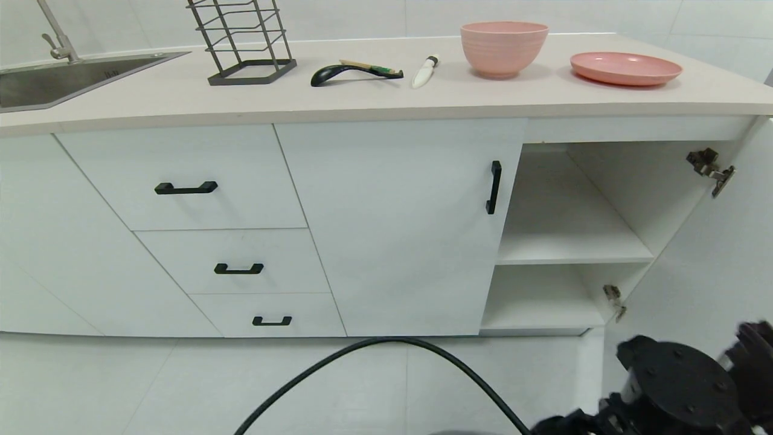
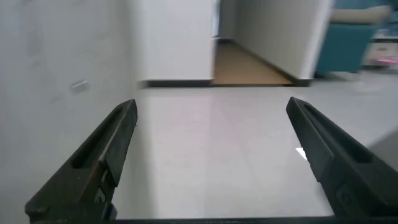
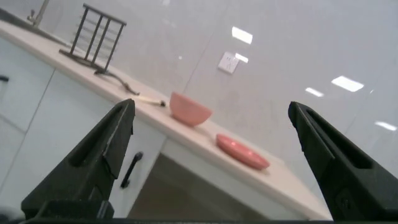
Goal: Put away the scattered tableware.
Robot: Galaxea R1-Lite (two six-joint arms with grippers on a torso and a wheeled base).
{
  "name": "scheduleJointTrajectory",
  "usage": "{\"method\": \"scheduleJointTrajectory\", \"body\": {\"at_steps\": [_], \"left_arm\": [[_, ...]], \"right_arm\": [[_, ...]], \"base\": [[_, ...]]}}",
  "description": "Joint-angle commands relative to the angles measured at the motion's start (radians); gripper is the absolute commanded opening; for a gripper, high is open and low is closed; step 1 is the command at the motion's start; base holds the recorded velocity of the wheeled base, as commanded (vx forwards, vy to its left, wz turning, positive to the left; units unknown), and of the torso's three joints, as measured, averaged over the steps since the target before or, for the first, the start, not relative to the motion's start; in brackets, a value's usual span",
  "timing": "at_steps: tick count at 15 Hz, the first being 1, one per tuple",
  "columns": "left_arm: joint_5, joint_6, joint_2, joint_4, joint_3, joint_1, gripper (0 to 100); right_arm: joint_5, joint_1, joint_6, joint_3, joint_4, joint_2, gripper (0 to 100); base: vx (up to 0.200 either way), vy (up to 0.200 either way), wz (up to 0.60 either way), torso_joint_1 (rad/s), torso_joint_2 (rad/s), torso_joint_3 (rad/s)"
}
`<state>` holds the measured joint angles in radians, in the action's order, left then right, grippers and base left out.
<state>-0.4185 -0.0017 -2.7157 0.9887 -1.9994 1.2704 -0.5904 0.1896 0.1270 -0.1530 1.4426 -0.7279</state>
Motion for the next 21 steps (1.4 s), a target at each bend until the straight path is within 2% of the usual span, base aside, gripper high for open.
{"method": "scheduleJointTrajectory", "body": {"at_steps": [1, 2, 3, 4, 5, 7, 8, 9, 10, 13, 14, 16, 17, 18, 19, 20, 21], "left_arm": [[-0.006, -0.009, 0.008, 0.021, -0.001, 0.035, 100], [-0.006, -0.009, 0.034, 0.021, 0.007, -0.037, 100], [-0.009, -0.015, 0.067, 0.038, 0.071, -0.103, 100], [-0.009, -0.023, 0.079, 0.048, 0.099, -0.128, 100], [-0.009, -0.061, 0.129, 0.117, 0.215, -0.189, 100], [-0.009, -0.067, 0.289, 0.242, 0.554, -0.263, 100], [-0.009, -0.066, 0.333, 0.265, 0.637, -0.278, 100], [-0.008, -0.066, 0.409, 0.298, 0.771, -0.301, 100], [-0.005, -0.064, 0.547, 0.344, 0.972, -0.344, 100], [0.001, -0.043, 0.792, 0.410, 1.280, -0.430, 100], [0.003, -0.004, 0.926, 0.410, 1.423, -0.487, 100], [0.003, 0.043, 1.094, 0.410, 1.581, -0.585, 100], [0.004, 0.060, 1.177, 0.409, 1.650, -0.645, 100], [0.004, 0.065, 1.340, 0.406, 1.760, -0.753, 100], [0.004, 0.065, 1.446, 0.396, 1.821, -0.809, 100], [0.004, 0.065, 1.446, 0.396, 1.821, -0.809, 100], [0.003, 0.065, 1.719, 0.321, 1.918, -0.973, 100]], "right_arm": [[0.000, 0.001, 0.000, -0.048, 0.001, 0.015, 100], [0.000, 0.001, 0.000, -0.048, 0.001, 0.019, 100], [0.000, 0.001, 0.000, -0.046, 0.001, 0.019, 100], [0.000, -0.001, 0.000, -0.045, 0.001, 0.019, 100], [0.000, -0.001, 0.000, -0.040, 0.001, 0.021, 100], [0.000, -0.002, 0.000, -0.020, 0.001, 0.024, 100], [0.000, -0.002, 0.002, -0.002, 0.001, 0.024, 100], [0.000, -0.009, 0.002, 0.030, 0.001, 0.022, 100], [0.000, -0.038, 0.003, 0.076, 0.001, 0.022, 100], [0.000, -0.098, 0.006, 0.153, -0.011, 0.013, 100], [0.000, -0.125, 0.005, 0.153, -0.019, 0.008, 100], [0.000, -0.167, 0.017, 0.153, -0.076, 0.010, 100], [-0.002, -0.168, 0.029, 0.153, -0.120, 0.027, 100], [-0.003, -0.187, 0.036, 0.153, -0.248, 0.107, 100], [-0.002, -0.194, 0.036, 0.153, -0.361, 0.186, 100], [-0.002, -0.194, 0.036, 0.153, -0.361, 0.186, 100], [-0.002, -0.194, 0.034, 0.153, -0.682, 0.416, 100]], "base": [[0.000, 0.000, 0.00, 0.000, 0.00, 0.000], [0.000, 0.000, 0.00, 0.000, 0.00, 0.000], [0.000, 0.000, 0.00, 0.000, 0.00, 0.000], [0.000, 0.000, 0.00, 0.000, 0.00, 0.000], [0.000, 0.000, 0.00, 0.000, 0.00, 0.000], [0.000, 0.000, 0.00, 0.000, 0.00, 0.000], [0.000, 0.000, 0.00, 0.000, 0.00, 0.000], [0.000, 0.000, 0.00, 0.000, 0.00, 0.000], [0.000, 0.000, 0.00, 0.000, 0.00, 0.000], [0.000, 0.000, 0.00, 0.000, 0.00, 0.000], [0.000, 0.000, 0.00, 0.000, 0.00, 0.000], [0.000, 0.000, 0.00, 0.000, 0.00, 0.000], [0.000, 0.000, 0.00, 0.000, 0.00, 0.000], [0.000, 0.000, 0.00, 0.000, 0.00, 0.000], [0.000, 0.000, 0.00, 0.000, 0.00, 0.000], [0.000, 0.000, 0.00, 0.000, 0.00, 0.000], [0.000, 0.000, 0.00, 0.000, 0.00, 0.000]]}}
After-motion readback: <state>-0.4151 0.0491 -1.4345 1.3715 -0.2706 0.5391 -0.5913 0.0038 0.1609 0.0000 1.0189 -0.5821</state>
